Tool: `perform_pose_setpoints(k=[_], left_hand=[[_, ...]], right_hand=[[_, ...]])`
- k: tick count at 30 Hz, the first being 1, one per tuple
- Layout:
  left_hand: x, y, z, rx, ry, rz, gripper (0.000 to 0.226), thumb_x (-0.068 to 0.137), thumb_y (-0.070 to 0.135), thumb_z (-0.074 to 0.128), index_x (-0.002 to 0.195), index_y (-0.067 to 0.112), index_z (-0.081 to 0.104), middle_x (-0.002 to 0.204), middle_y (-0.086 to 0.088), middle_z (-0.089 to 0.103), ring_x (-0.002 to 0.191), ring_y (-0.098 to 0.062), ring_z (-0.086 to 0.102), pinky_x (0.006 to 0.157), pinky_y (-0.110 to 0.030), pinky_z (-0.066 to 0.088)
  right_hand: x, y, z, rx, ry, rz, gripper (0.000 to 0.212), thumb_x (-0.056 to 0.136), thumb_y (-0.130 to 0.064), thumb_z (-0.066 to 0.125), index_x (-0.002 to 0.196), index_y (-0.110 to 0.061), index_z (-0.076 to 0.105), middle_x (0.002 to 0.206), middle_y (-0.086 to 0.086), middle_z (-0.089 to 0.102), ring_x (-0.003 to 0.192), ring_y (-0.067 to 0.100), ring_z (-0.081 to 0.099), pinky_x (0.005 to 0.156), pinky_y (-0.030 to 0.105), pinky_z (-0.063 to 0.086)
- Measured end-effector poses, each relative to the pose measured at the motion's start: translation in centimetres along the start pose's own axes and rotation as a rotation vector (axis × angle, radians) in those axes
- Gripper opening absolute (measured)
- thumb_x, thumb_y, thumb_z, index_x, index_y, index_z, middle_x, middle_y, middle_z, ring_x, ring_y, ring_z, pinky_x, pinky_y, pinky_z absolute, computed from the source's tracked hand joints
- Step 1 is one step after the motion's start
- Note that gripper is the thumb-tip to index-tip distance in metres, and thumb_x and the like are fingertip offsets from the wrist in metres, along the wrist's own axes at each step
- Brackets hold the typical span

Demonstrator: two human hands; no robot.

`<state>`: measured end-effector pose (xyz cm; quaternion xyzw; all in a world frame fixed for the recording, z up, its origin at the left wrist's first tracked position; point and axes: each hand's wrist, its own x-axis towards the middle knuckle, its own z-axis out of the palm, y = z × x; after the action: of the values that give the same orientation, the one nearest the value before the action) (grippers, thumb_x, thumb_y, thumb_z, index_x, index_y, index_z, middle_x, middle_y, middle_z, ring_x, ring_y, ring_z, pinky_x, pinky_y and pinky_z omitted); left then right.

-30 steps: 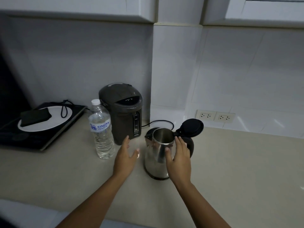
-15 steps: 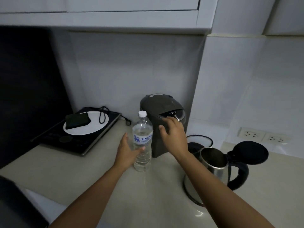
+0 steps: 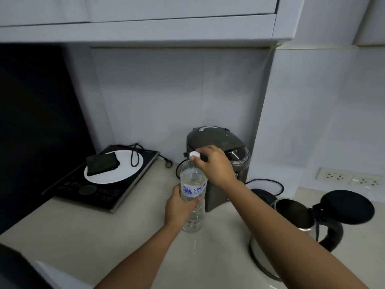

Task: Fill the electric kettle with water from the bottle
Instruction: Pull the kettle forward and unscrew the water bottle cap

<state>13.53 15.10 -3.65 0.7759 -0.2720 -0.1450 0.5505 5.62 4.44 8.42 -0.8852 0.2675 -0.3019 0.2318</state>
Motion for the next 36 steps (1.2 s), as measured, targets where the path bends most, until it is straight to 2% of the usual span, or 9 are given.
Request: perform_pose_setpoints(k=[5, 14, 21, 24, 26, 29, 34, 36], left_hand=[[-1.3, 0.4, 0.4, 0.001, 0.009, 0.015, 0.061, 0.065, 0.043, 0.084, 0.115, 0.022, 0.056, 0.103, 0.004, 0.070, 0.090, -0.015, 0.067, 0.073, -0.029, 0.055], [-5.0, -0.1, 0.8, -0.030, -0.089, 0.062, 0.062, 0.063, 0.045, 0.084, 0.116, 0.028, 0.056, 0.101, 0.012, 0.069, 0.091, -0.007, 0.067, 0.072, -0.022, 0.055], [-6.0, -0.8, 1.2, -0.077, -0.153, 0.059, 0.076, 0.062, 0.048, 0.083, 0.128, 0.031, 0.049, 0.113, 0.015, 0.065, 0.102, -0.004, 0.062, 0.086, -0.029, 0.054], [-5.8, -1.2, 1.4, -0.098, -0.210, 0.037, 0.085, 0.055, 0.047, 0.085, 0.129, 0.032, 0.045, 0.117, 0.015, 0.062, 0.106, -0.006, 0.061, 0.089, -0.033, 0.054], [-5.6, -1.6, 1.5, -0.075, -0.249, 0.020, 0.087, 0.052, 0.048, 0.086, 0.127, 0.031, 0.046, 0.117, 0.013, 0.062, 0.106, -0.008, 0.062, 0.089, -0.033, 0.053], [-5.5, -2.3, 1.7, -0.015, -0.262, 0.034, 0.078, 0.060, 0.037, 0.087, 0.127, 0.030, 0.048, 0.115, 0.012, 0.065, 0.105, -0.009, 0.063, 0.088, -0.028, 0.052], [-5.0, -3.0, 1.3, 0.019, -0.274, 0.054, 0.076, 0.059, 0.037, 0.087, 0.125, 0.030, 0.051, 0.112, 0.013, 0.068, 0.104, -0.009, 0.064, 0.090, -0.029, 0.053], [-4.9, -3.1, 1.0, 0.030, -0.285, 0.066, 0.072, 0.060, 0.034, 0.088, 0.123, 0.028, 0.052, 0.109, 0.013, 0.069, 0.102, -0.008, 0.065, 0.088, -0.025, 0.052]], right_hand=[[-1.2, -0.1, -0.8, 0.065, 0.002, 0.052, 0.034, 0.092, -0.038, 0.064, 0.117, -0.016, 0.068, 0.110, 0.004, 0.068, 0.099, 0.019, 0.064, 0.087, 0.040, 0.054], [-5.0, 0.5, -2.8, 0.058, 0.044, 0.057, 0.032, 0.090, -0.042, 0.065, 0.112, -0.019, 0.068, 0.103, -0.004, 0.069, 0.089, 0.009, 0.062, 0.082, 0.031, 0.056], [-6.5, 1.0, -3.7, 0.060, 0.036, 0.042, 0.042, 0.078, -0.059, 0.066, 0.105, -0.026, 0.067, 0.096, -0.011, 0.067, 0.086, 0.006, 0.063, 0.076, 0.034, 0.059], [-6.2, 0.7, -3.7, 0.069, 0.026, 0.061, 0.037, 0.078, -0.056, 0.070, 0.100, -0.026, 0.066, 0.094, -0.009, 0.065, 0.085, 0.007, 0.062, 0.076, 0.035, 0.058], [-6.0, 0.5, -3.5, 0.081, 0.029, 0.072, 0.030, 0.083, -0.049, 0.070, 0.099, -0.025, 0.065, 0.096, -0.007, 0.064, 0.086, 0.008, 0.061, 0.079, 0.036, 0.058], [-5.9, 0.2, -3.6, 0.048, -0.001, 0.059, 0.026, 0.089, -0.043, 0.066, 0.105, -0.022, 0.065, 0.102, -0.004, 0.063, 0.090, 0.012, 0.061, 0.082, 0.038, 0.056], [-5.3, 0.0, -5.1, 0.007, -0.202, -0.014, 0.027, 0.100, -0.031, 0.054, 0.121, -0.018, 0.064, 0.118, 0.003, 0.059, 0.103, 0.022, 0.059, 0.089, 0.038, 0.050], [-5.2, -0.1, -5.2, 0.028, -0.250, 0.002, 0.029, 0.102, -0.028, 0.050, 0.127, -0.018, 0.061, 0.126, 0.005, 0.057, 0.109, 0.023, 0.057, 0.091, 0.035, 0.046]])
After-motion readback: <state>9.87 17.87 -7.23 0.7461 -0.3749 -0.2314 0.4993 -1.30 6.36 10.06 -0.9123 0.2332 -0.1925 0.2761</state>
